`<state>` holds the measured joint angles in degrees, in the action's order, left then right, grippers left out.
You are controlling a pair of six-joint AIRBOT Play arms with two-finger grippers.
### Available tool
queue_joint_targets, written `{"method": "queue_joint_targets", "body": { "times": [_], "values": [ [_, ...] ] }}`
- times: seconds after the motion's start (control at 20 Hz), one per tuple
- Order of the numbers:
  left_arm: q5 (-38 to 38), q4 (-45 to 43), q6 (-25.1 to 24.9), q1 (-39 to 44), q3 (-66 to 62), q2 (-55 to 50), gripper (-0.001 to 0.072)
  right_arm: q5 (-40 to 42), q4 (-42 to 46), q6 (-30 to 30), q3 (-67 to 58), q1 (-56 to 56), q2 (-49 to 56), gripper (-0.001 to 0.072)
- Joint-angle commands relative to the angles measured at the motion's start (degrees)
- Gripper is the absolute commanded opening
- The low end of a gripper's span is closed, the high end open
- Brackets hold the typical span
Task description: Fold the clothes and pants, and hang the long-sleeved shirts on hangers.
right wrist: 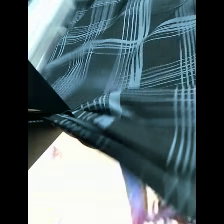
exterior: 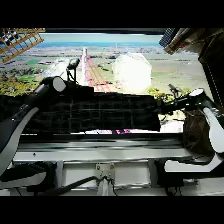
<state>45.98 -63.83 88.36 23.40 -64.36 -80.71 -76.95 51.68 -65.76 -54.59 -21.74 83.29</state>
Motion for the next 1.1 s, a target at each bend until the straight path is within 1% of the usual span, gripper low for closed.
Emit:
{"method": "queue_joint_targets", "body": {
  "times": [0.0,0.1,0.15,0.25,0.3,0.45,0.6,0.75,0.9,1.0,1.05],
  "values": [
    [-2.36,4.7,-0.15,5.4,2.82,-1.33,0.0011,-3.21,5.29,-8.15,-4.96,-4.76,-5.33,0.0013],
    [-6.51,8.44,-0.15,10.86,2.8,-3.85,0.0011,-6.38,5.66,-12.66,-8.68,-7.76,-6.27,0.0013],
    [-9.07,10.25,-0.15,13.62,2.8,-5.31,0.0011,-10.14,7.02,-14.71,-11.54,-9.29,-6.27,0.0013],
    [-13.53,14.51,-0.17,18.27,2.19,-8.17,0.0011,-17.25,12.79,-17.59,-18.03,-11.34,-6.36,0.0013],
    [-14.45,16.52,-0.35,20.26,1.16,-9.77,0.0011,-17.53,15.08,-19.91,-20.87,-12.33,-6.93,0.0013],
    [-14.29,21.88,-3.5,25.92,-4.87,-15.52,0.0011,-22.27,19.04,-21.07,-28.44,-13.03,-7.32,0.0014],
    [-14.56,24.85,-3.8,29.83,-11.56,-20.9,0.0011,-25.51,20.81,-22.34,-35.06,-13.03,-7.32,0.0013],
    [-14.97,28.41,-3.82,31.56,-17.31,-25.86,0.0011,-28.5,21.14,-24.11,-39.01,-13.0,-7.34,0.0013],
    [-13.35,28.83,-3.78,32.5,-21.05,-30.12,0.001,-28.48,20.46,-25.73,-42.95,-12.41,-7.45,0.0013],
    [-12.66,32.26,-4.11,32.85,-22.53,-32.7,0.001,-28.44,18.36,-25.73,-45.64,-11.02,-7.45,0.0013],
    [-11.17,34.21,-5.16,32.87,-23.65,-34.29,0.001,-28.44,17.25,-26.29,-46.9,-9.6,-7.45,0.0013]
  ]
}}
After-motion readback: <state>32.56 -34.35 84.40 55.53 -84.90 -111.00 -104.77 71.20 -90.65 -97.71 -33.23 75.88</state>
